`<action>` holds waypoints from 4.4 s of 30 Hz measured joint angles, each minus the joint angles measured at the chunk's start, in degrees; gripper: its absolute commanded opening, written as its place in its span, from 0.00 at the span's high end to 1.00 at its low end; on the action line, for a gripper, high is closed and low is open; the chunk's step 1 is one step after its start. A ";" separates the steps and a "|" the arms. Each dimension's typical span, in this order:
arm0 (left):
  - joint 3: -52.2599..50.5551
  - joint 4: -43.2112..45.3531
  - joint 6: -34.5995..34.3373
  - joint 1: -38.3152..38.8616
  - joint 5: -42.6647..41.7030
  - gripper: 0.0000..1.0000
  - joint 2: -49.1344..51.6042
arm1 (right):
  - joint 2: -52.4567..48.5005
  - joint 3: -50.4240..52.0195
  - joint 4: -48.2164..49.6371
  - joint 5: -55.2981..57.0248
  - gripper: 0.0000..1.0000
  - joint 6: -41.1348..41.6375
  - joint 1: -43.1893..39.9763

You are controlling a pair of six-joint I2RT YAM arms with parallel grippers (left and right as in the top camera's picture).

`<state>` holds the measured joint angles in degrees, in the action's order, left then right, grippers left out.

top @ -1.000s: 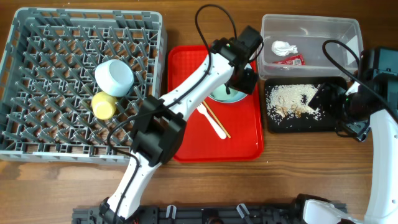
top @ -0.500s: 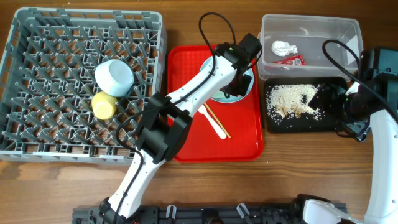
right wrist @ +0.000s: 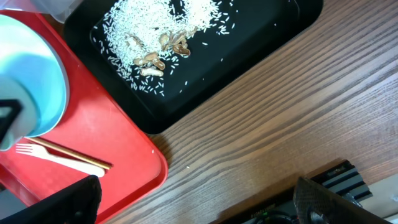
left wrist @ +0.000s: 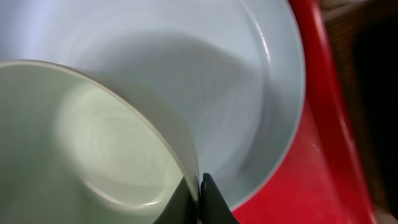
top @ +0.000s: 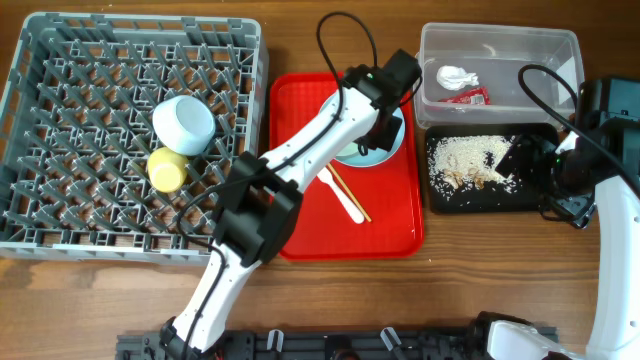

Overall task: Sort waste into correct bins and load items into the dishwasher rack
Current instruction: 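Grasp the pale-green bowl rim with the left gripper and lift, then carry the pale-green bowl to the back of the rack, then release the bowl in the rack and withdraw the left gripper, then reach the left gripper to the white plastic fork on the tray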

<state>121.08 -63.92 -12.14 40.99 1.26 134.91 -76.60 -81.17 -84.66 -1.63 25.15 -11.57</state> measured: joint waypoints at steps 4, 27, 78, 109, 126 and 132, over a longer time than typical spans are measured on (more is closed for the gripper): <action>-0.15 -0.15 0.00 -1.95 -0.07 0.96 -7.37 | 0.00 0.00 0.00 0.00 0.00 0.00 0.00; -0.15 -2.64 21.94 -47.56 -50.45 0.96 -17.90 | 0.00 0.00 0.00 0.00 0.00 0.00 0.00; -0.15 0.22 25.59 -57.24 -81.66 0.96 -0.57 | 0.00 0.00 -0.22 -0.02 0.00 0.09 0.00; -0.09 -4.09 26.38 -60.76 -63.89 0.34 -0.48 | 0.02 0.00 -0.31 -0.02 0.00 0.09 0.00; -0.33 -10.34 19.89 -72.65 -48.72 0.00 -5.84 | 0.02 0.00 -0.39 -0.02 0.00 0.09 0.00; -0.31 -19.34 6.16 -66.07 -26.51 0.00 -14.80 | 0.02 0.00 -0.42 -0.02 0.00 0.09 0.00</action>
<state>120.77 -83.26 -5.98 -25.08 -25.26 120.11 -76.58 -81.17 -85.08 -1.65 25.23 -11.57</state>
